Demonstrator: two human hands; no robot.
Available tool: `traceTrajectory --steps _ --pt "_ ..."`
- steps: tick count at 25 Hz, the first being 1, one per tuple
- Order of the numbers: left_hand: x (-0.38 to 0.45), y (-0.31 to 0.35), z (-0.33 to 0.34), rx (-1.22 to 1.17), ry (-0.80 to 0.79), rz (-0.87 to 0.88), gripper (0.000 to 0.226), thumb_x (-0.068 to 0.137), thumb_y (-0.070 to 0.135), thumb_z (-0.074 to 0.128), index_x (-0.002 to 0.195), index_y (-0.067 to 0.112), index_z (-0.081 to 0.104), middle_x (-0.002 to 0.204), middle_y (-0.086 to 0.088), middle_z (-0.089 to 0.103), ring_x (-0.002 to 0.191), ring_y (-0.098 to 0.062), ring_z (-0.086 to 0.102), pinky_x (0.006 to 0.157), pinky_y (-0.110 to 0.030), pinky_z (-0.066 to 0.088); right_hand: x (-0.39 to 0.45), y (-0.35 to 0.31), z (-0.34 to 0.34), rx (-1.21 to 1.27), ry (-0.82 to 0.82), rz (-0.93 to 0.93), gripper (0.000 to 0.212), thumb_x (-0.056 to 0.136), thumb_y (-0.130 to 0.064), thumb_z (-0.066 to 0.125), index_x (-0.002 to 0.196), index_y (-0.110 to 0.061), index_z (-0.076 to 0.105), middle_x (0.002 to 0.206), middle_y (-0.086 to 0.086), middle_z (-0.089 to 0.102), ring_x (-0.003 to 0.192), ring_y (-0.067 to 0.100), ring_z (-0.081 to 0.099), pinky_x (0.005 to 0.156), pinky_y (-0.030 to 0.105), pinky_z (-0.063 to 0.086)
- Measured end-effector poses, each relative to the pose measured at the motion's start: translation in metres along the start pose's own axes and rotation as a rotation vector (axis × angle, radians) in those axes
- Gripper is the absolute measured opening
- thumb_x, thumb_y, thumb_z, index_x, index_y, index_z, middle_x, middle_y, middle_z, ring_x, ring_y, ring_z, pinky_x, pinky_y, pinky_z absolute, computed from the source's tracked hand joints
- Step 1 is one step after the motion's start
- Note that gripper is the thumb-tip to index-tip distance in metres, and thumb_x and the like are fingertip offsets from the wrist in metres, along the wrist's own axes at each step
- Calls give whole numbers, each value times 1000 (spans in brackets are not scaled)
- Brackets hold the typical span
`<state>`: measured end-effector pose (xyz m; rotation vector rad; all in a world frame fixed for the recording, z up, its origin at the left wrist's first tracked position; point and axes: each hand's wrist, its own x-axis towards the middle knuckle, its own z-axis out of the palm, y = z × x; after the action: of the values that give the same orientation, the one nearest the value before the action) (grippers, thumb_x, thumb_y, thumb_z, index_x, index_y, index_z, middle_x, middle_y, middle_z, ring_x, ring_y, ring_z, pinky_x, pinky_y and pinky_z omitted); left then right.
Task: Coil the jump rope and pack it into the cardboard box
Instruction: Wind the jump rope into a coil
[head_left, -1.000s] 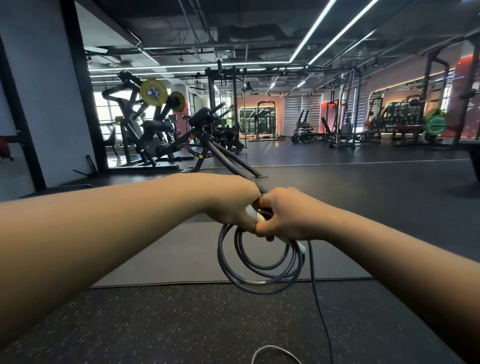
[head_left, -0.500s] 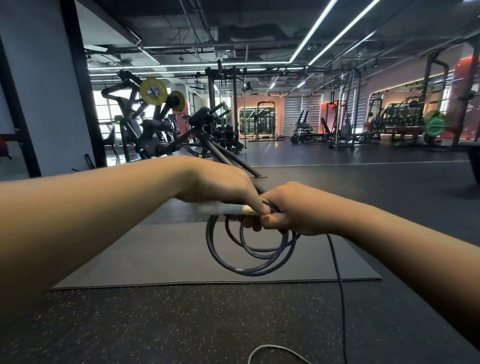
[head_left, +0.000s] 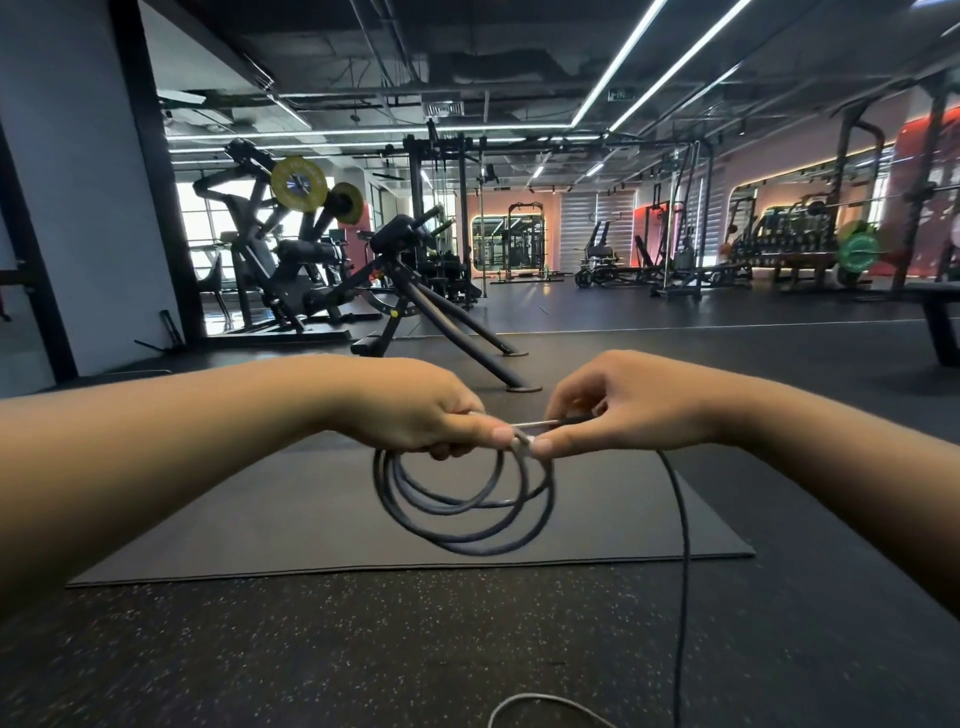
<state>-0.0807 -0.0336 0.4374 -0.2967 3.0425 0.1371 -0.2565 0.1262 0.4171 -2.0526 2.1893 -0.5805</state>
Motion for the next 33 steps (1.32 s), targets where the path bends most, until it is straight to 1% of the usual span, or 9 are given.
traceTrajectory --steps 5,8,11,14,17,20,24,30,33 --pt "-25 -42 -3 15 -43 -97 57 90 72 36 76 21 58 65 13 57 54 -3 46 62 -17 43 -23 42 -19 42 44 227 57 82 -62 71 59 -13 54 50 -2 52 48 15 56 55 34 53" --pt "-36 -65 8 -504 119 -100 51 95 64 40 71 21 54 62 9 49 58 -9 49 64 -26 45 -28 52 -11 143 147 307 60 84 -68 62 63 -14 48 55 6 41 49 19 49 54 28 50" --pt "-24 -50 32 -1092 527 -52 43 95 55 45 78 16 49 58 6 42 61 -16 48 64 -26 43 -15 40 11 700 234 231 57 84 -69 58 81 -13 60 64 -2 30 56 16 30 55 31 42" --pt "4 -19 49 -1511 794 1 35 95 47 56 80 17 48 56 9 40 59 -14 44 65 -26 46 3 16 43 1069 240 101 87 66 -80 68 118 -9 66 70 -8 38 58 10 34 59 30 38" --pt "26 13 48 -1741 928 -34 33 100 44 55 81 16 50 55 7 49 62 -15 55 80 -40 52 18 -10 79 1207 354 -14 94 57 -76 79 123 -13 61 72 -11 52 64 9 40 60 29 36" --pt "34 48 45 -1845 1020 -82 39 102 47 49 81 15 52 55 5 65 65 -22 70 83 -50 60 27 -38 101 1295 502 16 69 68 -65 79 122 -24 64 92 -9 76 81 16 61 68 31 45" --pt "40 59 53 -1725 1084 -175 49 103 55 40 88 14 61 88 -13 80 89 -32 77 95 -54 57 28 -59 100 1409 658 69 32 91 -46 65 113 -25 72 105 8 80 92 19 73 74 34 53" --pt "42 58 67 -1689 1044 -252 51 102 57 39 98 12 63 89 -9 78 79 -20 74 84 -41 59 35 -63 103 1269 849 144 23 100 -28 61 80 -23 72 58 -8 71 51 5 65 49 21 48" --pt "35 35 73 -1467 995 -309 44 92 48 66 120 15 58 108 -2 75 104 -18 70 96 -42 52 33 -34 86 969 817 191 29 100 -27 60 72 -19 64 42 -13 52 40 1 44 48 22 32"
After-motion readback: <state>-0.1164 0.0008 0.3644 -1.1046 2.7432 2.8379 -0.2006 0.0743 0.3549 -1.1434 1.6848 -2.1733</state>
